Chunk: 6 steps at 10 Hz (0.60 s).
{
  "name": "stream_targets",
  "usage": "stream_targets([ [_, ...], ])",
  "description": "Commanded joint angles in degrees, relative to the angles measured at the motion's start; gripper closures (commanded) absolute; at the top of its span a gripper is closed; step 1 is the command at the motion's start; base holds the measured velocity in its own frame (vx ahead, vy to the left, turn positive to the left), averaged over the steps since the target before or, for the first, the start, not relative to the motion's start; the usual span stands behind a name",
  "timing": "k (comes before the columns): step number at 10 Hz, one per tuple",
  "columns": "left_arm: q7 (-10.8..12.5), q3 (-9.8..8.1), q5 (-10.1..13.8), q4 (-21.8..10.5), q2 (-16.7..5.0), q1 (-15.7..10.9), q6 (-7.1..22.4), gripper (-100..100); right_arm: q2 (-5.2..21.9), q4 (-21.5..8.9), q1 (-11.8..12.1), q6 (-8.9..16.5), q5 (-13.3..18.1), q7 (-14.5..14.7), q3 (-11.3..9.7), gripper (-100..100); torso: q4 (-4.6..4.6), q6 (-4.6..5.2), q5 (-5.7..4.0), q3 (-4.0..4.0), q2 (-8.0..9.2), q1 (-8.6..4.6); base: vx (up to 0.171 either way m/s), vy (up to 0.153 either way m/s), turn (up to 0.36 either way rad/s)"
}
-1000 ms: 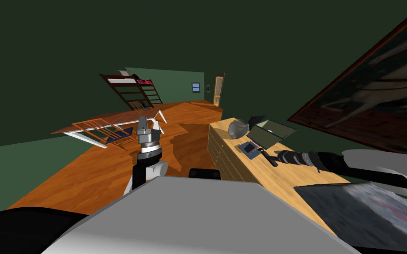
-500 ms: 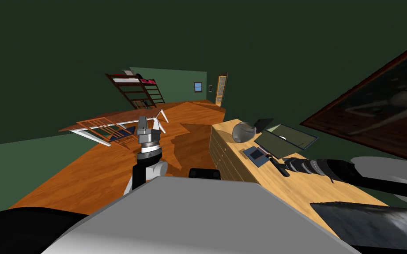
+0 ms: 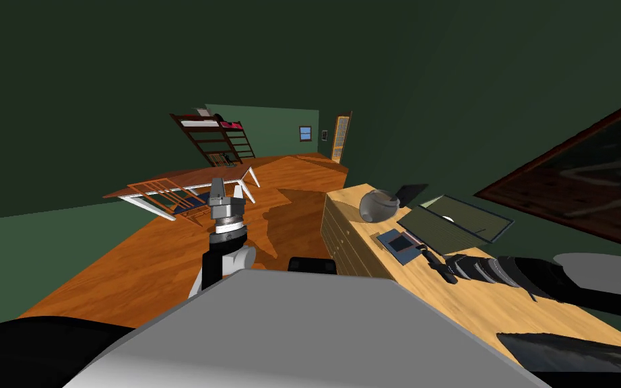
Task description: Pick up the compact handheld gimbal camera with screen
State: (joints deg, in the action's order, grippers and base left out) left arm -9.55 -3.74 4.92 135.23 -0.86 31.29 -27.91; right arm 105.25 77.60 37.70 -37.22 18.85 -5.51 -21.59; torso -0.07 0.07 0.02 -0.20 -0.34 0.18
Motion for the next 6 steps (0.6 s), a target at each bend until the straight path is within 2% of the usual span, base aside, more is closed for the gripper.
stream_targets([
  [1,0.0,0.0,0.0,0.0,0.0,0.0,0.0,0,-1.4,-0.8,-2.0,-0.2,2.9,-1.9,-1.4,-100,0.0,0.0,0.0,0.0,0.0,0.0,0.067,0.003,0.008],
  [3,0.0,0.0,0.0,0.0,0.0,0.0,0.0,0,-1.4,-0.9,-1.5,-0.1,3.0,-1.7,-1.5,-100,0.02,0.01,-0.03,0.06,0.11,-0.08,0.031,0.005,0.011],
  [4,0.0,0.0,0.0,0.0,0.0,0.0,0.0,0,-1.4,-1.0,-1.5,-0.2,3.1,-1.8,-1.6,0,0.05,0.01,-0.03,0.11,0.2,-0.09,0.0,0.0,0.0],
  [5,0.0,0.0,0.0,0.0,0.0,0.0,0.0,0,-2.9,-1.9,-1.5,0.4,3.1,-2.2,-2.0,-100,0.06,0.01,-0.03,0.15,0.26,-0.09,-0.032,0.001,0.281],
  [6,0.0,0.01,0.0,0.0,0.0,0.0,0.0,0,-3.9,-2.6,-1.5,0.8,3.1,-2.5,-2.4,-100,0.08,-0.06,-0.04,0.2,0.36,-0.1,-0.073,-0.008,0.289],
])
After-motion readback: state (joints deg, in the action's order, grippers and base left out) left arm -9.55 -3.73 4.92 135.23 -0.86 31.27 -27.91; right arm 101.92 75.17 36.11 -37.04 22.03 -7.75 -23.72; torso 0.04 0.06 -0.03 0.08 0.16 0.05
